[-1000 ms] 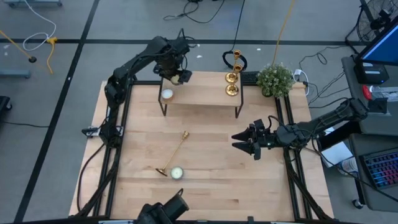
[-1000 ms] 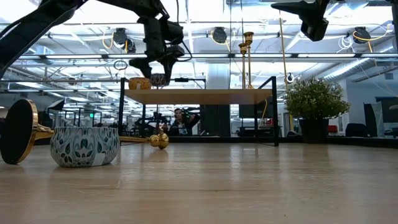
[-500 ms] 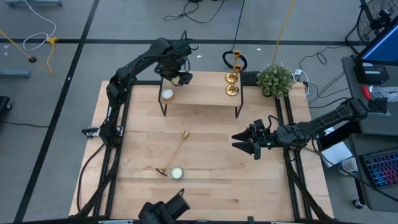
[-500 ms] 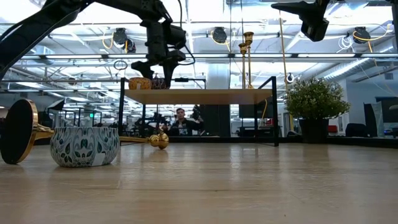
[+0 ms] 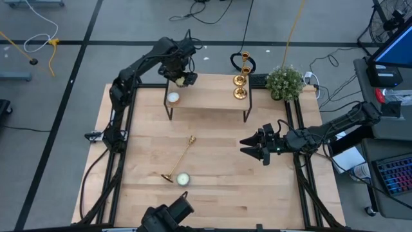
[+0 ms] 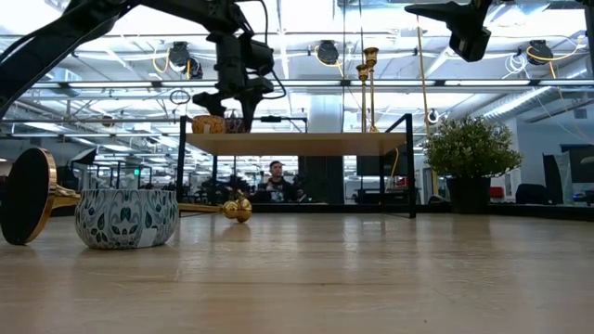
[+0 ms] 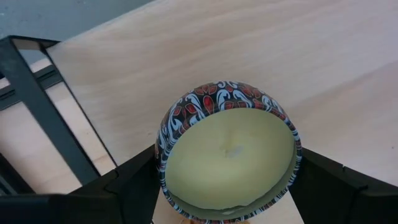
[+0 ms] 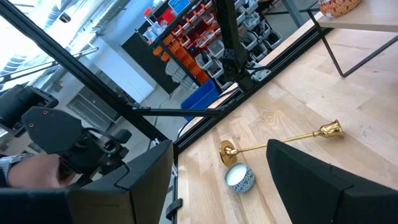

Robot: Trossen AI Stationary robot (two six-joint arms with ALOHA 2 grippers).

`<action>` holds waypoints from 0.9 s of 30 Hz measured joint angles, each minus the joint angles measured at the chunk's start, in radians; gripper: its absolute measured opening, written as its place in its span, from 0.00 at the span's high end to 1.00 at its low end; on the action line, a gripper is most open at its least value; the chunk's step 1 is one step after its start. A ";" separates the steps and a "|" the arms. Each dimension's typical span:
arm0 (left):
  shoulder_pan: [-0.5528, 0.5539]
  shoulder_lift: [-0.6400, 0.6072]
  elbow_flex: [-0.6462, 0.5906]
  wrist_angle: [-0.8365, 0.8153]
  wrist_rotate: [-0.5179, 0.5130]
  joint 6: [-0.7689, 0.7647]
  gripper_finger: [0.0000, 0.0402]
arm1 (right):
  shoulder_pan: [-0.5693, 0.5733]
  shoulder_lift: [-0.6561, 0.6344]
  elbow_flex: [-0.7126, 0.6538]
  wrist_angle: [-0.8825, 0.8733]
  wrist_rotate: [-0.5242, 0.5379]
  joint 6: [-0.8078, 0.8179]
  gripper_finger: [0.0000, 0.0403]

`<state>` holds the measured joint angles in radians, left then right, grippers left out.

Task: Pick & Place candle stick holders
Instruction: Put the black scented candle aligned with the orange scented candle on the shelf

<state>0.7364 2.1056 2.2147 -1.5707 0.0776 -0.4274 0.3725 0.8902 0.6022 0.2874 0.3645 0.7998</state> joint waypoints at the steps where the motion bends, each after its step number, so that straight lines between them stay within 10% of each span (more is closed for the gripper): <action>1: 0.003 0.000 0.000 0.000 0.000 0.000 0.26 | 0.000 0.000 0.000 0.000 0.000 0.000 0.36; 27: -0.003 -0.010 -0.133 0.013 -0.022 -0.154 0.26 | 0.000 0.000 0.000 0.000 0.000 -0.001 0.36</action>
<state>0.7338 2.0957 2.0812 -1.5582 0.0561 -0.5812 0.3729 0.8906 0.6022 0.2874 0.3649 0.7990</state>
